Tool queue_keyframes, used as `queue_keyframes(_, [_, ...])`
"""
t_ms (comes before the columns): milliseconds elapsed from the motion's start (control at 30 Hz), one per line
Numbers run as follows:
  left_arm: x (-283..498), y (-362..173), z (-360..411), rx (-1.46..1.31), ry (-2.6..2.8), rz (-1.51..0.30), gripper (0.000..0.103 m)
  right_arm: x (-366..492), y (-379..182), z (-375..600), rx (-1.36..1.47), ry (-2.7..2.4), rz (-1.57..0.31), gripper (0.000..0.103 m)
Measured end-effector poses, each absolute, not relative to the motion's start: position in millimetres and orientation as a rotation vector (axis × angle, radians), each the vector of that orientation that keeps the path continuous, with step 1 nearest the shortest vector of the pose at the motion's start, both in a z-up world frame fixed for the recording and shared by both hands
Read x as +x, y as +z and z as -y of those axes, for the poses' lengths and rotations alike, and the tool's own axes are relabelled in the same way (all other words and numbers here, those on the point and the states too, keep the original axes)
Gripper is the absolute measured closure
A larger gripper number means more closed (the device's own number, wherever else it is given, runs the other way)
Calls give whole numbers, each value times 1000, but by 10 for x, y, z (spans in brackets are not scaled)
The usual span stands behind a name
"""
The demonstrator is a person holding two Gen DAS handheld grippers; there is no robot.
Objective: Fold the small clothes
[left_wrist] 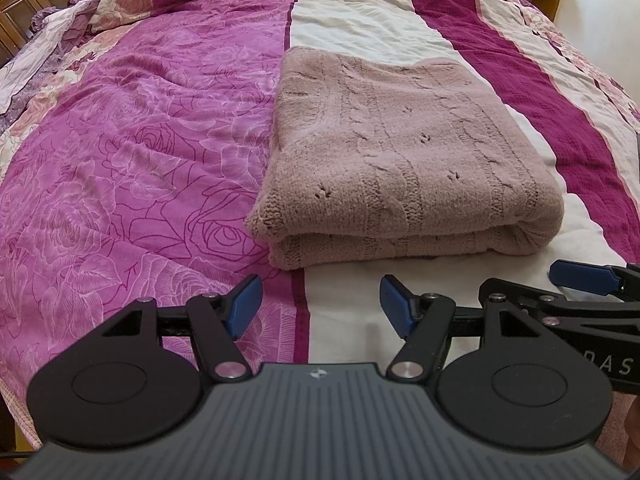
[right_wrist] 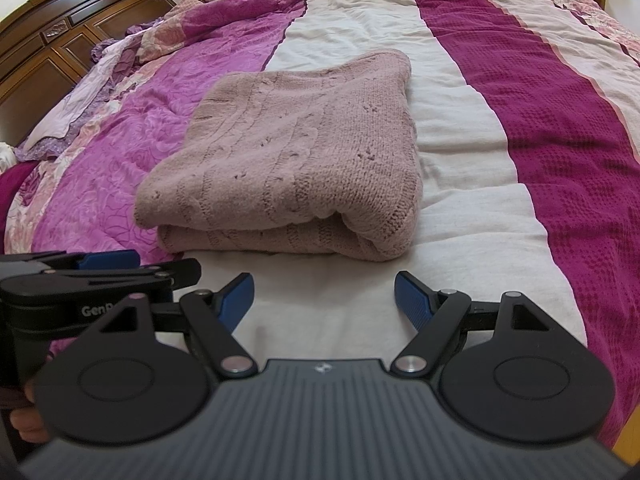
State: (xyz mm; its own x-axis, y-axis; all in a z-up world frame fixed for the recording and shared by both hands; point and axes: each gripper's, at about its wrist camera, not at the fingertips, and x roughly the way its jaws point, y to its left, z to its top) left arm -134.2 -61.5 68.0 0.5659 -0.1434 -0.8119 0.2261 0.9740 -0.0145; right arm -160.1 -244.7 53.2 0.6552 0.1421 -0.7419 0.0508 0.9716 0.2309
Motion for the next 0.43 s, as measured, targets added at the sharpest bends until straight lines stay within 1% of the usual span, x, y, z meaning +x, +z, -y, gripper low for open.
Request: queue_keyframes(433, [-1343, 686, 619, 93, -218, -945, 31, -1603, 535, 2445, 240, 53, -857, 24])
